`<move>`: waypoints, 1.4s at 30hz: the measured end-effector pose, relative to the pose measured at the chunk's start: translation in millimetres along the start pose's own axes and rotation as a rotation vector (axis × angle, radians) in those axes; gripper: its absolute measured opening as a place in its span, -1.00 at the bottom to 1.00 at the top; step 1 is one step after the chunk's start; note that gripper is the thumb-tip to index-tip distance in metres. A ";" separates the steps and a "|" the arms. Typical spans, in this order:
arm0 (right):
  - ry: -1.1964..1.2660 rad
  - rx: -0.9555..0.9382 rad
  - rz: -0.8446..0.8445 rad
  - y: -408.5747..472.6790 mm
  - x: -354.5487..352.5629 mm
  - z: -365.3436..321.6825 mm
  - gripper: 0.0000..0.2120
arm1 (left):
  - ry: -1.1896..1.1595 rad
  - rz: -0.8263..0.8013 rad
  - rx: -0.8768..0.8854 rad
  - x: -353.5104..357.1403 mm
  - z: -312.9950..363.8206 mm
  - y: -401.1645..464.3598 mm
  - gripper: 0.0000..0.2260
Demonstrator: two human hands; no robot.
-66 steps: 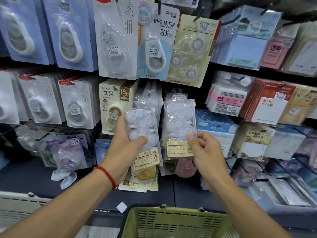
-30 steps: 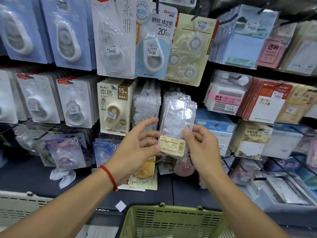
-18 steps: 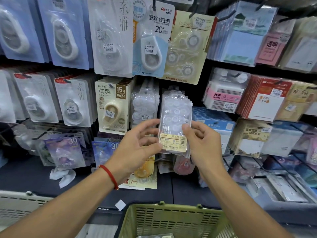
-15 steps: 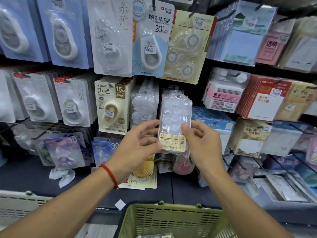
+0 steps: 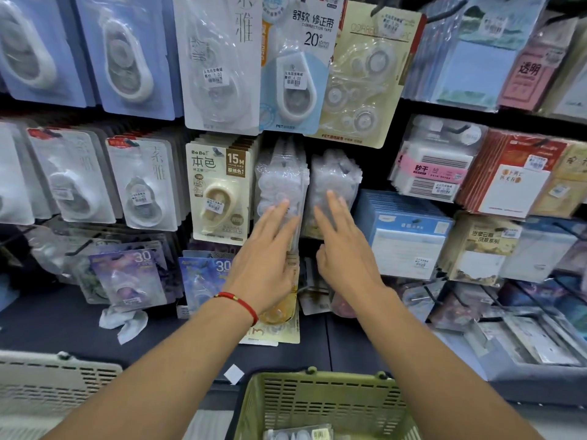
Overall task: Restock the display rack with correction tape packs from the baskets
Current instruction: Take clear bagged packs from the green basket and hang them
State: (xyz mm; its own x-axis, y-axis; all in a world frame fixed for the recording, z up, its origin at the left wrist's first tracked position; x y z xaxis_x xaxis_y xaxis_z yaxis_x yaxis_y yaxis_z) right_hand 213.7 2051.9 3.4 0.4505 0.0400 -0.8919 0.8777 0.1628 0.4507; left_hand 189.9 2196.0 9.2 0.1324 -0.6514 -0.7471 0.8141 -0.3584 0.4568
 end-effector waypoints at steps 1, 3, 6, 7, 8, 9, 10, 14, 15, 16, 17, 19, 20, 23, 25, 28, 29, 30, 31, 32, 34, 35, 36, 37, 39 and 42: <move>-0.004 0.007 -0.011 10.0 5.8 1.2 -0.17 | 0.017 0.008 0.016 0.1 -2.3 0.4 -0.26; 0.001 0.034 -0.044 31.4 16.3 6.6 -0.12 | 0.046 0.016 0.041 0.9 -7.4 1.1 -0.24; 0.072 0.094 -0.118 61.3 30.5 16.8 -0.15 | 0.085 0.007 0.076 5.1 -14.1 -0.2 -0.22; 0.142 0.120 -0.149 67.9 34.6 19.9 -0.17 | 0.101 0.000 0.087 6.9 -15.3 -1.0 -0.22; 0.217 0.147 -0.167 72.2 38.1 22.5 -0.19 | 0.116 -0.004 0.095 8.3 -16.0 -1.4 -0.22; 0.282 0.171 -0.170 73.8 40.7 24.2 -0.22 | 0.127 -0.007 0.100 8.8 -16.3 -1.5 -0.22; 0.334 0.190 -0.158 72.1 42.0 25.0 -0.25 | 0.135 -0.010 0.104 8.8 -15.8 -1.4 -0.23; 0.457 0.169 0.005 24.9 37.4 22.2 -0.53 | 0.170 -0.033 0.099 8.6 -14.6 -6.8 -0.31; 0.468 0.140 0.056 2.6 34.9 21.3 -0.60 | 0.177 -0.052 0.084 10.8 -14.8 -9.9 -0.35; 0.467 0.110 0.089 -21.9 33.7 20.9 -0.67 | 0.194 -0.088 0.069 15.7 -14.8 -13.7 -0.39; 0.454 0.080 0.093 -46.3 35.3 21.6 -0.73 | 0.224 -0.147 0.058 23.8 -14.3 -18.9 -0.42; 0.425 0.056 -0.012 -92.1 51.9 27.8 -0.77 | 0.305 -0.330 0.064 51.2 -12.9 -38.0 -0.51; 0.413 0.066 -0.125 -112.6 68.0 32.4 -0.77 | 0.333 -0.433 0.082 68.5 -11.8 -52.1 -0.54; 0.338 0.096 -0.592 -179.5 136.2 37.5 -0.77 | 0.355 -0.750 0.118 120.0 -15.1 -112.8 -0.58; 0.273 0.073 -0.891 -233.3 183.3 30.2 -0.71 | 0.336 -0.893 0.071 146.1 -24.7 -156.0 -0.57; 0.231 0.023 -1.161 -311.7 233.6 14.6 -0.48 | 0.255 -0.988 -0.082 172.1 -41.0 -214.8 -0.57; 0.242 0.000 -1.209 -333.9 243.6 7.6 -0.40 | 0.233 -0.999 -0.126 177.8 -44.5 -232.1 -0.58; 0.262 -0.032 -1.239 -352.0 251.0 -0.6 -0.33 | 0.211 -1.001 -0.166 182.4 -46.3 -247.6 -0.59; 0.277 -0.067 -1.257 -367.1 257.0 -8.5 -0.27 | 0.187 -0.992 -0.198 185.6 -47.1 -261.4 -0.59; 0.278 -0.079 -1.265 -379.0 261.9 -15.3 -0.19 | 0.165 -0.972 -0.222 188.0 -47.0 -272.3 -0.60; 0.256 -0.050 -1.246 -389.0 267.7 -21.8 -0.08 | 0.135 -0.929 -0.249 190.6 -45.6 -286.1 -0.61; 0.234 -0.051 -1.228 -388.7 269.4 -23.2 -0.08 | 0.114 -0.910 -0.264 191.6 -44.5 -289.4 -0.61; 0.209 -0.076 -1.209 -387.1 270.4 -24.6 -0.10 | 0.079 -0.889 -0.293 192.1 -43.9 -291.0 -0.62; 0.195 -0.104 -1.194 -385.8 271.1 -25.4 -0.14 | 0.041 -0.869 -0.326 192.8 -43.7 -292.1 -0.63; 0.231 -0.080 -1.179 -384.5 272.5 -22.1 -0.24 | -0.003 -0.845 -0.373 194.8 -42.6 -292.9 -0.66; 0.398 0.051 -1.151 -379.2 273.1 -9.6 -0.37 | -0.040 -0.797 -0.461 199.6 -44.4 -291.4 -0.69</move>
State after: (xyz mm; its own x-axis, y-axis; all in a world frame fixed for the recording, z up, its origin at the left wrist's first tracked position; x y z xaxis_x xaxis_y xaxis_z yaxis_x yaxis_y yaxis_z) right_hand 2.4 2010.5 -411.4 -0.6686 0.1982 -0.7167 0.7406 0.2639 -0.6179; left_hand 4.2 2200.1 -294.5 -0.5767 -0.3523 -0.7371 0.8022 -0.4148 -0.4295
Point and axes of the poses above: each hand's wrist, its own y-axis towards the middle knuckle, its own x-axis out of the palm, z = x × y, the point moved 7 cm from there along y, towards the middle knuckle, and after that the axes turned 7 degrees about -y, right-handed, at the moved point
